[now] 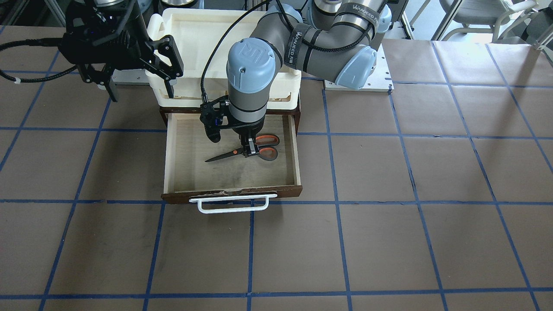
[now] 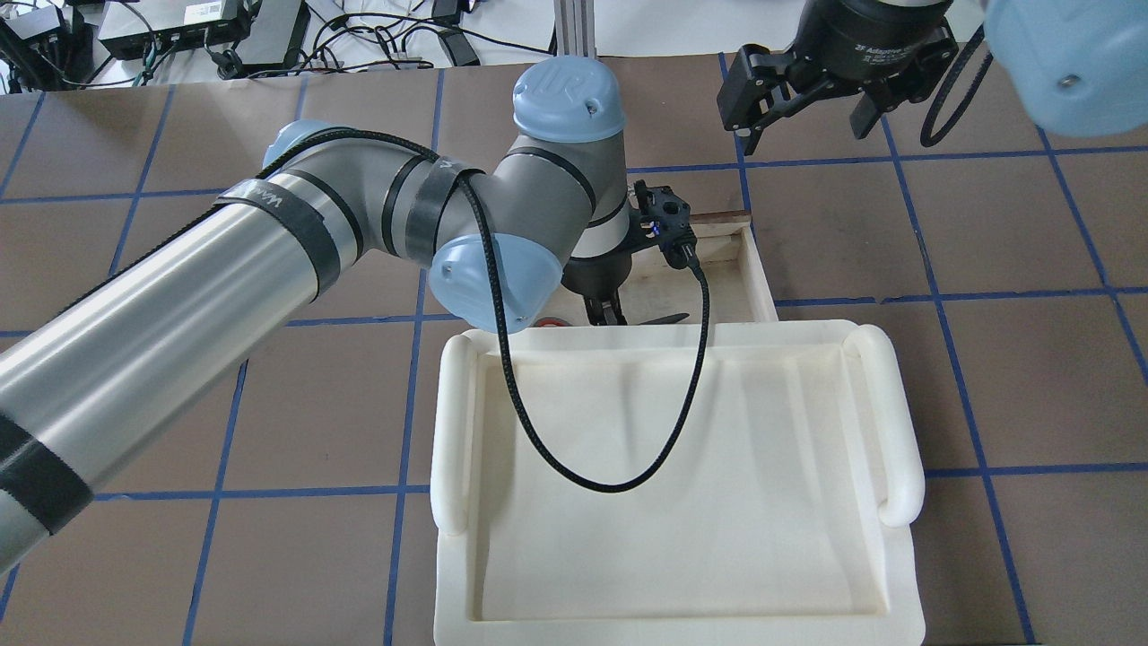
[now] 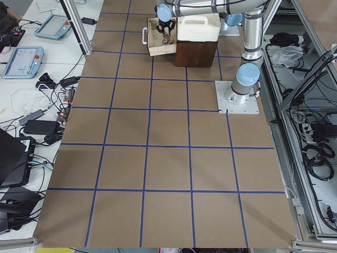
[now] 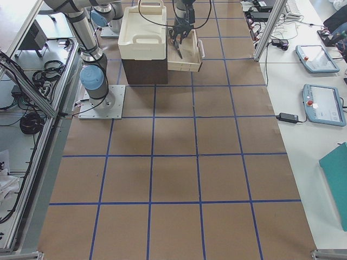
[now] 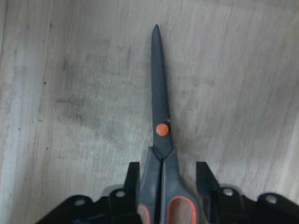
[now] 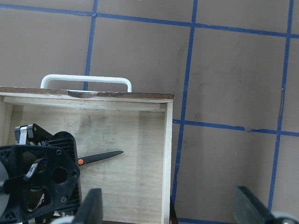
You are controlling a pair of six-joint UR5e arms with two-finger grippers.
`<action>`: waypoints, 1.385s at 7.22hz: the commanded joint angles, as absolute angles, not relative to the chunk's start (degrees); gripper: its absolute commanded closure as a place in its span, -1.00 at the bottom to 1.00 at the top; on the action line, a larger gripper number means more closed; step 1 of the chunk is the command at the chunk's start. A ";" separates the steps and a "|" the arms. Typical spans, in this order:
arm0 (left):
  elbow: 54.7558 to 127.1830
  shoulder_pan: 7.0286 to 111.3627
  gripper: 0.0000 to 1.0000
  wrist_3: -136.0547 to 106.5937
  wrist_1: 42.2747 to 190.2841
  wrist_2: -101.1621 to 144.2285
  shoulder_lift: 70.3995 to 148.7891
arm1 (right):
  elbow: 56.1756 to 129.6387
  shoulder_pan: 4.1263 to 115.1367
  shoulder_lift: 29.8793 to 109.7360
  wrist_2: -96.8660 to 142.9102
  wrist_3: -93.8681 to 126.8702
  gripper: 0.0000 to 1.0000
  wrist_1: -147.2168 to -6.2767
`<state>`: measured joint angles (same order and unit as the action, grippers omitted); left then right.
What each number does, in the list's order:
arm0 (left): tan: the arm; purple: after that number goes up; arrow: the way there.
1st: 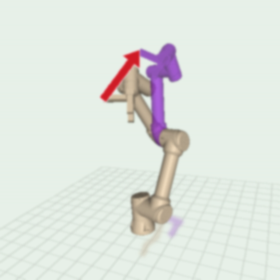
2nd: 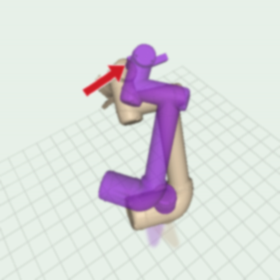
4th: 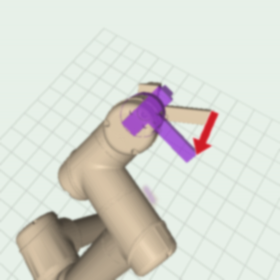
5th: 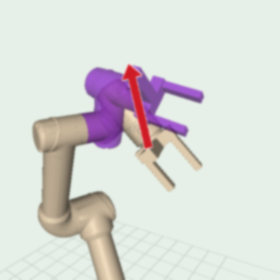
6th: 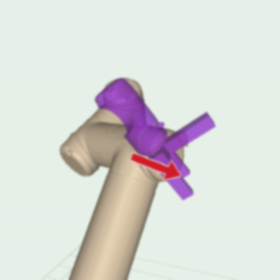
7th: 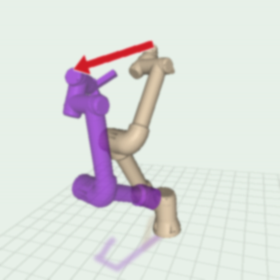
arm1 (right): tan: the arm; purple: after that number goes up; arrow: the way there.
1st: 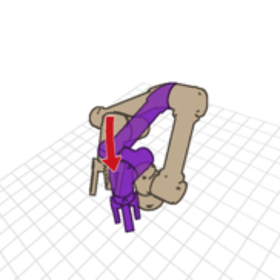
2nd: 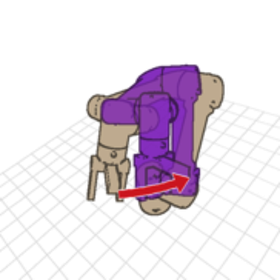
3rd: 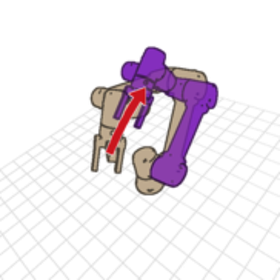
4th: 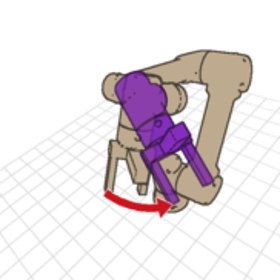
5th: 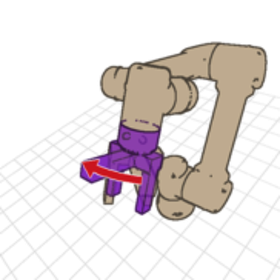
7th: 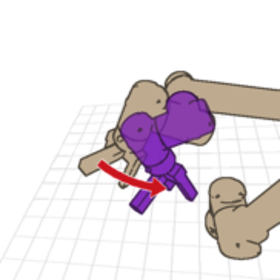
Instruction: Place scissors in drawer with both arms
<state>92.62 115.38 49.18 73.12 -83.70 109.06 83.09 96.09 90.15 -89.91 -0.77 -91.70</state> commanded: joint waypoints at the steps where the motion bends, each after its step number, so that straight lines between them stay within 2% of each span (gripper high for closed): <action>1: 92.81 115.31 -0.86 49.22 72.95 -83.58 108.72 | 82.88 95.98 90.18 -89.91 -0.70 -1.00 -91.58; 3: 91.85 113.92 -0.99 49.92 73.12 -83.76 105.40 | 82.88 95.98 90.26 -89.91 -0.70 -1.00 -91.50; 5: 91.24 108.57 -1.00 52.62 73.04 -83.15 101.71 | 82.88 95.98 90.18 -89.91 -0.70 -1.00 -91.49; 7: 87.38 101.37 -1.00 54.14 75.39 -82.89 97.75 | 82.97 95.98 90.26 -89.91 -0.70 -1.00 -91.49; 10: 83.23 87.25 -1.00 53.18 90.50 -82.80 90.46 | 82.97 95.98 90.18 -89.82 -0.70 -1.00 -91.49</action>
